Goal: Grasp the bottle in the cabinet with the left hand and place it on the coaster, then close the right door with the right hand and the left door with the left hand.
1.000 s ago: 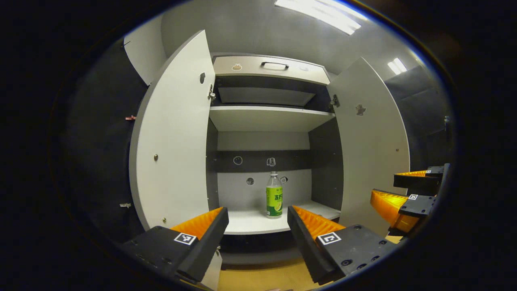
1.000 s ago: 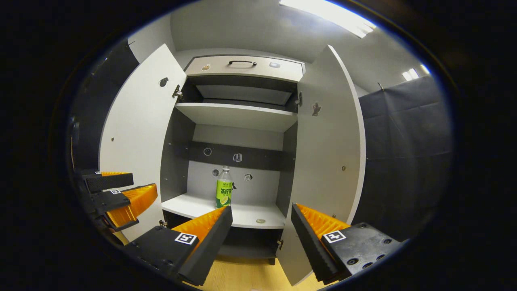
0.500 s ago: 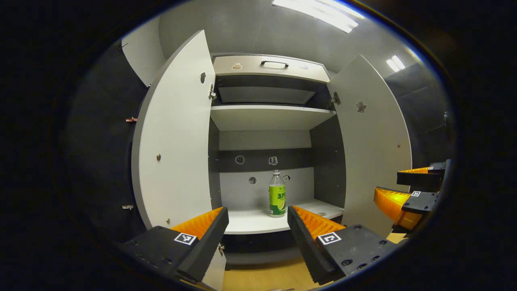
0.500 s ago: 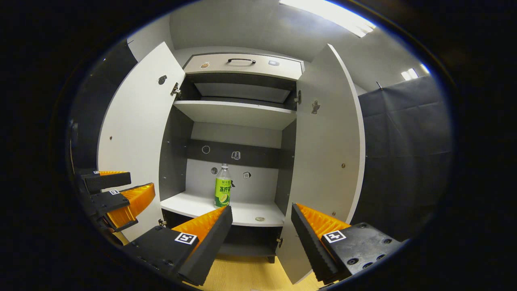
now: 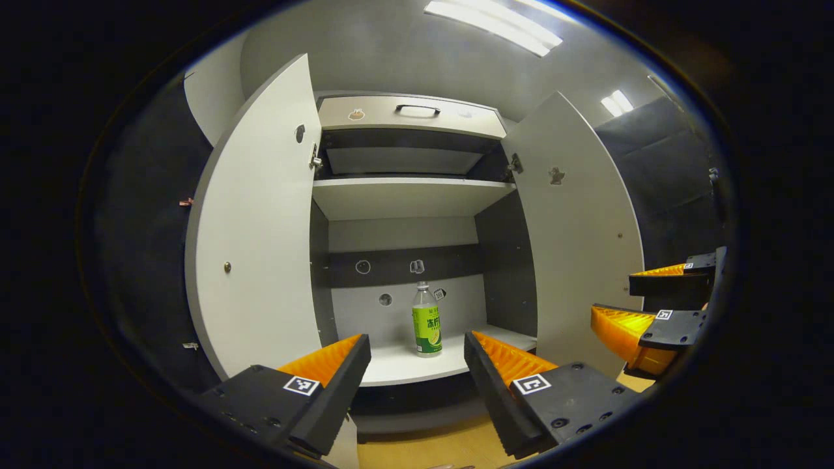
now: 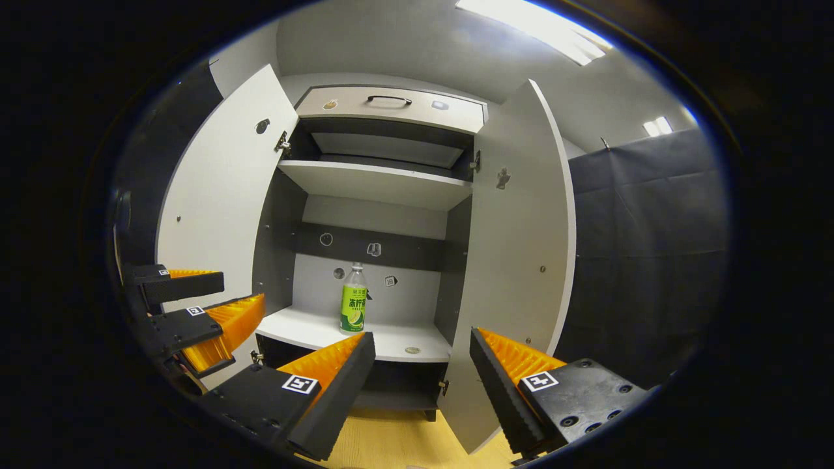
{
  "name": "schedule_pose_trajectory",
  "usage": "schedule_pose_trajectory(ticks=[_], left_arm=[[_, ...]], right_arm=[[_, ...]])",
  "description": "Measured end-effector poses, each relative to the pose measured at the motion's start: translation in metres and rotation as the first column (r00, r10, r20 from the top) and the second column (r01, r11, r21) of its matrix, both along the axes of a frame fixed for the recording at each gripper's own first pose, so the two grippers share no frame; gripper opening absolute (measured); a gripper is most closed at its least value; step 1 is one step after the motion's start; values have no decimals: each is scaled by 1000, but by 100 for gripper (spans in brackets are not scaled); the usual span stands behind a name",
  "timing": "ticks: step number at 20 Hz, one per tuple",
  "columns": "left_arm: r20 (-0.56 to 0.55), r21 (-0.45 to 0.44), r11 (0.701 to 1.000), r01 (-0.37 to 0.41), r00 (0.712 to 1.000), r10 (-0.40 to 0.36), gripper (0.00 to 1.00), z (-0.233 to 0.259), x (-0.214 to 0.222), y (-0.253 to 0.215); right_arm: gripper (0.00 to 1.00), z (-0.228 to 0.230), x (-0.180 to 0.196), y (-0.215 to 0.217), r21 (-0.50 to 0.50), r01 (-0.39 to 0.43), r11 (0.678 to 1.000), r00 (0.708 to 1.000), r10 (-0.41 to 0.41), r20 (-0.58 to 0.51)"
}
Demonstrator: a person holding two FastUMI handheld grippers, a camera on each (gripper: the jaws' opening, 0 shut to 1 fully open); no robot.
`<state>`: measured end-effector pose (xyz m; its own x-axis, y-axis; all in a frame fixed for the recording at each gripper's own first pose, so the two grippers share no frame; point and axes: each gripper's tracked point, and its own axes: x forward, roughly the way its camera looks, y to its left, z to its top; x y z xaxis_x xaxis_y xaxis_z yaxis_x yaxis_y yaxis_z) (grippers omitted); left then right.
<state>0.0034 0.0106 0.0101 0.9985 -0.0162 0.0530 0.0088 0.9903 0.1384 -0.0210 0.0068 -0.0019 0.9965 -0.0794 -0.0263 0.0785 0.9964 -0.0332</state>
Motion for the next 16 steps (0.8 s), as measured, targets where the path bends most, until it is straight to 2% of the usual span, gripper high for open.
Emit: schedule_pose_trajectory(ticks=[6, 9, 13, 14, 16], left_arm=[[-20, -20, 998, 58, 998, -58, 92, -3, 42, -10], [-25, -35, 998, 47, 999, -48, 92, -4, 87, -10], [-53, -43, 999, 27, 998, -29, 92, -16, 153, -15], [-58, -41, 999, 23, 998, -25, 92, -19, 170, -17], [-61, -33, 999, 28, 998, -30, 92, -25, 202, -23]], right_arm=[[97, 3, 2, 3, -19, 8, 1000, 1000, -8, 13], [97, 5, 21, 0, -29, -11, 1000, 999, 12, 36], [97, -4, 51, -1, 8, -69, 998, 997, 69, 30], [94, -7, 58, -2, 9, -84, 996, 996, 84, 27], [97, -17, 74, -3, 4, -110, 994, 994, 110, 18]])
